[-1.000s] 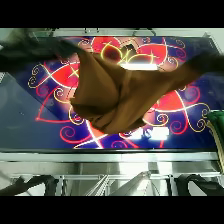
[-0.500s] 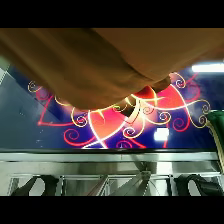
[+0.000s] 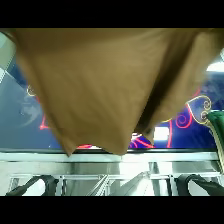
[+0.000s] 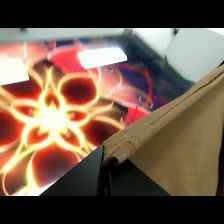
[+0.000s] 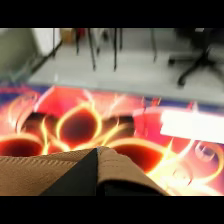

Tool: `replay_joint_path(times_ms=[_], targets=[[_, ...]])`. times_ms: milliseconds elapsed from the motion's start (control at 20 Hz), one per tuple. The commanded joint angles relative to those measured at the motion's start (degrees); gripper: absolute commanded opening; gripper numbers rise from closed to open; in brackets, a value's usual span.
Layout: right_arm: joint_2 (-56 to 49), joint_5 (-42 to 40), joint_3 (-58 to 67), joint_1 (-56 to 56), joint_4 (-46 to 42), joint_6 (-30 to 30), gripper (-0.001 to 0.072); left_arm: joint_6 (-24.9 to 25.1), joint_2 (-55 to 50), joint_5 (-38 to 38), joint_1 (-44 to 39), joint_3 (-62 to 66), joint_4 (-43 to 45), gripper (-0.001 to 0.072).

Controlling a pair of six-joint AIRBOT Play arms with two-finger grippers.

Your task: Fold the shirts.

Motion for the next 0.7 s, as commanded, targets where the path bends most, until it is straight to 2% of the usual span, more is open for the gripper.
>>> replay_joint_path(times_ms=[0,100,150,200,250,300,350,400,450,500,550,600,650], targets=[[-16.41,-0.13,0.07,2.78,3.08,-2.49,0.0018,1.64,-11.63,11.10,-5.66,-7.82,6.21,0.0021],[-21.57,-2.93,0.07,4.00,4.04,-5.25,0.0039,1.77,-18.51,15.10,-5.88,-8.13,5.66,0.0021],[-23.06,-4.35,0.07,4.17,4.04,-5.29,0.0251,2.14,-21.75,15.82,-5.86,-7.39,5.79,0.0017],[-23.87,-4.85,0.09,4.07,4.02,-5.18,0.0509,2.51,-24.59,15.89,-5.53,-6.19,5.79,0.0017],[-23.89,-4.13,0.11,3.54,3.91,-4.33,0.0509,2.51,-26.88,15.56,-5.03,-4.57,5.81,0.0022],[-23.37,-1.60,0.13,2.32,3.58,-2.34,0.0470,2.29,-28.85,14.12,-4.31,-2.67,5.84,0.0235],[-22.45,2.89,0.13,0.83,2.54,-0.31,0.0427,0.09,-30.51,11.69,-3.08,-0.50,5.86,0.0567],[-21.53,9.51,0.13,-0.83,0.28,2.54,0.0427,-2.73,-31.71,8.28,-1.31,1.73,6.12,0.0706],[-21.00,17.64,0.04,-2.36,-2.16,5.07,0.0423,-4.87,-32.59,3.76,0.50,3.58,6.36,0.0708],[-20.96,25.92,-0.52,-3.34,-3.43,5.18,0.0329,-5.92,-33.14,-1.64,2.29,4.70,6.32,0.0706],[-20.87,32.92,-2.47,-3.76,-3.69,5.20,0.0249,-6.16,-33.09,-6.16,3.76,4.55,6.32,0.0641],[-20.17,37.46,-6.38,-3.61,-3.61,5.95,0.0248,-6.12,-32.48,-9.70,5.03,3.04,6.34,0.0548],[-18.88,39.36,-11.50,-2.86,-3.23,5.99,0.0248,-6.12,-31.30,-11.56,6.01,0.22,6.34,0.0551]])
